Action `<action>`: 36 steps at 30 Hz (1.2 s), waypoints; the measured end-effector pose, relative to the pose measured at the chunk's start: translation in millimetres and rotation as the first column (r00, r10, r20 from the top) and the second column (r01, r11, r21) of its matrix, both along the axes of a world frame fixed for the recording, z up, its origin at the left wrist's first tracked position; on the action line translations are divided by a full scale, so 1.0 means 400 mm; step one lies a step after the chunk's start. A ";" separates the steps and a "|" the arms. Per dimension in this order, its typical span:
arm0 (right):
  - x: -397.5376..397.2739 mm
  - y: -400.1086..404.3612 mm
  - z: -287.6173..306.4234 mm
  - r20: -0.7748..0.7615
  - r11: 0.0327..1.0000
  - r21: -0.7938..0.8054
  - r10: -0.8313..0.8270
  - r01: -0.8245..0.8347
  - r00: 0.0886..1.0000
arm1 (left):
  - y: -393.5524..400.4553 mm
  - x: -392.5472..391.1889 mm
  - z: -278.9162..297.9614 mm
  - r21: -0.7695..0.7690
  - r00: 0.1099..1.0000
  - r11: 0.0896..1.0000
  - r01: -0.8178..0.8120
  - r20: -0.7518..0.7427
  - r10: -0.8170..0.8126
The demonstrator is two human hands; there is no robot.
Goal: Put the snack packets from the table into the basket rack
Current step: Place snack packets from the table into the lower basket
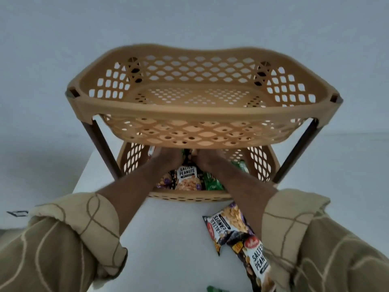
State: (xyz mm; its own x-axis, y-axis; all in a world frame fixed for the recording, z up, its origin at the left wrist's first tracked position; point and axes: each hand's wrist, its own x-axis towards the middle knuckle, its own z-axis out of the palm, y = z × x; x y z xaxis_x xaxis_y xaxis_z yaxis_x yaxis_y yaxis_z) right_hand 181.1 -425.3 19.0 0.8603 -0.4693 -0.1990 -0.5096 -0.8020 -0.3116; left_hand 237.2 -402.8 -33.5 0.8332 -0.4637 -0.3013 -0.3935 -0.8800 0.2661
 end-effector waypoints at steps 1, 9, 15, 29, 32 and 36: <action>-0.001 0.003 0.006 0.001 1.000 -0.001 0.020 -0.020 1.000 | -0.013 -0.009 0.017 0.000 1.000 1.000 0.006 0.021 -0.006; -0.015 -0.008 -0.009 0.080 0.995 0.089 -0.055 0.048 0.995 | 0.238 0.082 0.079 -0.244 0.947 0.948 0.205 0.293 -0.129; -0.015 -0.002 -0.017 0.186 0.996 0.075 0.025 -0.040 0.982 | 0.259 0.089 0.076 -0.250 0.951 0.944 0.216 0.273 -0.146; -0.122 0.033 0.084 0.059 0.992 0.019 0.124 -0.125 0.991 | 0.327 0.001 0.175 -0.198 0.971 0.951 0.238 0.060 -0.231; -0.184 0.061 0.112 0.095 0.988 -0.072 0.143 -0.137 0.985 | 0.374 -0.064 0.205 -0.249 0.963 0.932 0.262 0.135 -0.235; -0.281 0.108 0.134 0.227 0.979 -0.133 0.181 -0.154 0.957 | 0.456 -0.169 0.222 -0.334 0.947 0.895 0.294 0.228 -0.226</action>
State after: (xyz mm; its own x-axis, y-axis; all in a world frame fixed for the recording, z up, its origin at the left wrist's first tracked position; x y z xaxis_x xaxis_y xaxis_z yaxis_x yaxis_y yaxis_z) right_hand 68.7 -382.0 72.5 0.9444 -0.3221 0.0658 -0.2876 -0.9063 -0.3098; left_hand 169.5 -220.6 55.4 0.6914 -0.7191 0.0697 -0.6659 -0.5969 0.4475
